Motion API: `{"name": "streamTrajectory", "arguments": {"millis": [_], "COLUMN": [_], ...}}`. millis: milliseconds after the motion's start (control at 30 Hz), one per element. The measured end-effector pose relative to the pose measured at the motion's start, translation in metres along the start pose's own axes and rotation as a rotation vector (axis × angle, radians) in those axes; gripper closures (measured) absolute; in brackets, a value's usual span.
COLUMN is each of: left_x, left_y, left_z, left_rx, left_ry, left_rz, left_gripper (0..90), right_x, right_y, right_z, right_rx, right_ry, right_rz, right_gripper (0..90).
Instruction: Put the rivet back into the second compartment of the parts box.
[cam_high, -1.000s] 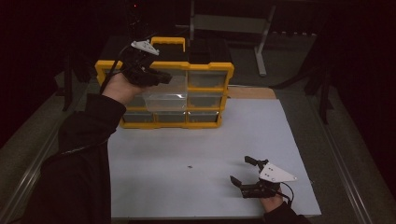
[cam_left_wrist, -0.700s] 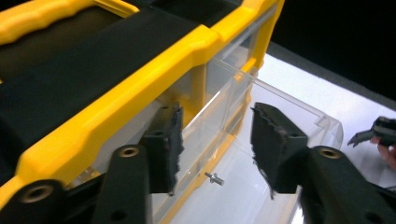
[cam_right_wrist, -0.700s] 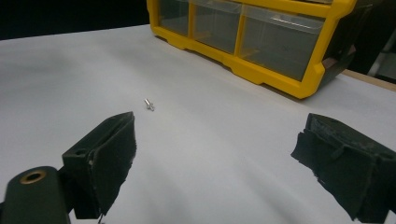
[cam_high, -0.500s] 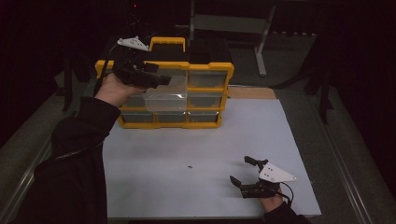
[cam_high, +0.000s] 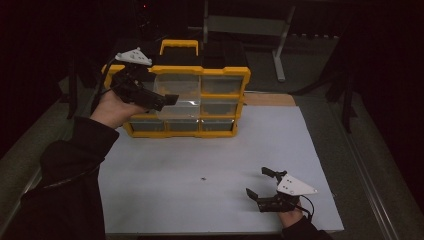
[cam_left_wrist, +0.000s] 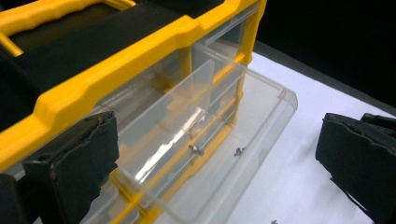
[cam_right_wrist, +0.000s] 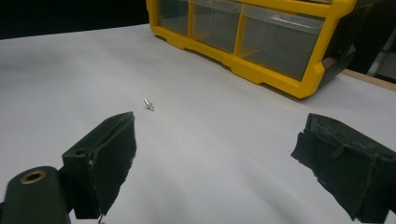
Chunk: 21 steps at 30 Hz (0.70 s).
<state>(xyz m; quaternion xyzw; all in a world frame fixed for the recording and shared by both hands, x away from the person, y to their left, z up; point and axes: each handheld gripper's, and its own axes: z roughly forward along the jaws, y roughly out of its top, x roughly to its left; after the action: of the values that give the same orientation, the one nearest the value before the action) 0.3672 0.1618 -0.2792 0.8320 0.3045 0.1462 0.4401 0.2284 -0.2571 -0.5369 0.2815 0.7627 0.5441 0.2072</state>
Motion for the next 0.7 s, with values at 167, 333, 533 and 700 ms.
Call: {"name": "streamTrajectory", "arguments": {"millis": [167, 333, 533, 700], "left_x": [-0.009, -0.019, -0.031, -0.042], "left_y": [-0.008, -0.017, -0.03, -0.039], "left_z": [-0.009, -0.018, -0.021, -0.02], "left_rx": [-0.024, -0.038, -0.056, -0.073], "left_ry": [0.016, 0.017, -0.003, -0.029], "left_rz": [0.0, 0.01, 0.024, 0.039], "left_gripper": [0.0, 0.0, 0.0, 0.0], "right_x": [0.0, 0.0, 0.0, 0.0], "right_y": [0.0, 0.0, 0.0, 0.0], "right_z": [0.0, 0.0, 0.001, 0.001], "right_rx": [0.001, 0.0, 0.0, 0.001], "right_ry": [-0.001, -0.001, -0.001, -0.001], "right_rz": [0.0, -0.002, -0.002, -0.003], "right_gripper": [10.6, 10.6, 10.6, 10.6]}}
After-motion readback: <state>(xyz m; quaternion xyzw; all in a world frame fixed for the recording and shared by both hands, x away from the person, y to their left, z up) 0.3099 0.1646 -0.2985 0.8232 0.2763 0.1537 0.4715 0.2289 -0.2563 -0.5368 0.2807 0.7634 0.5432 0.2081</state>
